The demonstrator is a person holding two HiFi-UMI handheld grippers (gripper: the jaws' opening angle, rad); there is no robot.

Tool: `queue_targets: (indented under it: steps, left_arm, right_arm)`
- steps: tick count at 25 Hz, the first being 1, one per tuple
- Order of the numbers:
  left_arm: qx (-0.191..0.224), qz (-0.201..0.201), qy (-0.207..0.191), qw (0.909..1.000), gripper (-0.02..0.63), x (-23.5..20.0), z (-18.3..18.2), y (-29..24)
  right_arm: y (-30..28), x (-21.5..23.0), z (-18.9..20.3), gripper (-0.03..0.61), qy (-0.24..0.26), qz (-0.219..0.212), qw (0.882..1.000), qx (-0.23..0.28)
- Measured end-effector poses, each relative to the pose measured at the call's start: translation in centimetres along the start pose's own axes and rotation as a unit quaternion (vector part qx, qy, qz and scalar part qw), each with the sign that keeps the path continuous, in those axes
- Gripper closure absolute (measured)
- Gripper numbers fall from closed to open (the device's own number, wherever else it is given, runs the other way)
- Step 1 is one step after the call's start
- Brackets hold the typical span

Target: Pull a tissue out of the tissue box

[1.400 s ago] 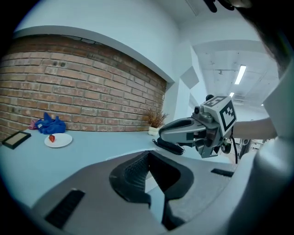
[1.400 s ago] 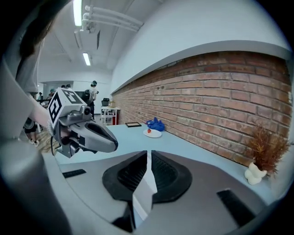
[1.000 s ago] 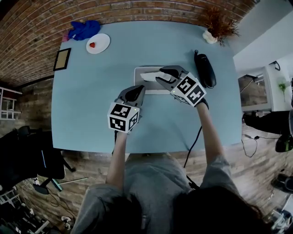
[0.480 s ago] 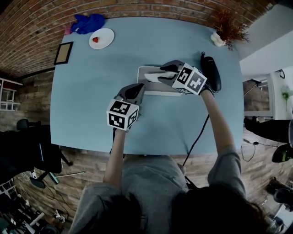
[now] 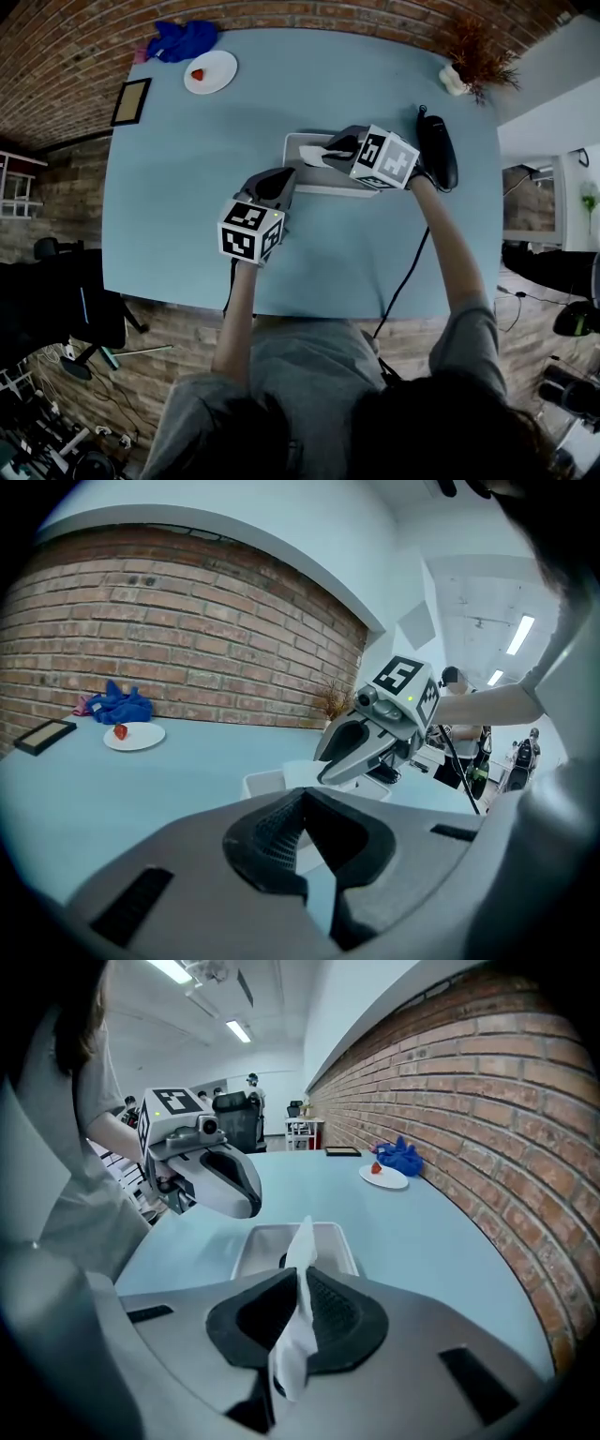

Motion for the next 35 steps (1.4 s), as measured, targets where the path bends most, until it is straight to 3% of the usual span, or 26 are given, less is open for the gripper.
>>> queue_targets:
  steps: [3, 8, 19, 35]
  left_arm:
    - [-0.001, -0.001, 0.001, 1.0000, 0.611, -0.1, 0.0, 0.0]
    - [0.000, 0.001, -0.001, 1.0000, 0.611, -0.1, -0.2, 0.1]
    - [0.019, 0.008, -0.017, 0.9996, 0.611, 0.6, -2.2, 1.5]
    - [0.028, 0.024, -0.036, 0.9987, 0.611, 2.7, -2.9, 2.7]
  right_arm:
    - [-0.2, -0.3, 0.1, 0.571, 0.001, -0.005, 1.000, -0.007]
    - [0.1, -0.6, -0.3, 0.577, 0.000, -0.003, 1.000, -0.016]
    - [1.2, -1.4, -1.4, 0.577, -0.042, 0.061, 0.997, -0.006]
    - [4.3, -1.7, -2.5, 0.577, -0.042, 0.108, 0.993, 0.001]
Point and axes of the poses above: the fingertips, and each gripper's own axes: y backward along the fingers, x to its right, z out of its underside, the point moved 1 cm from there along y, backward along the fingers, and after that the axes turned 13 degrees about y, right-handed, at the moved point
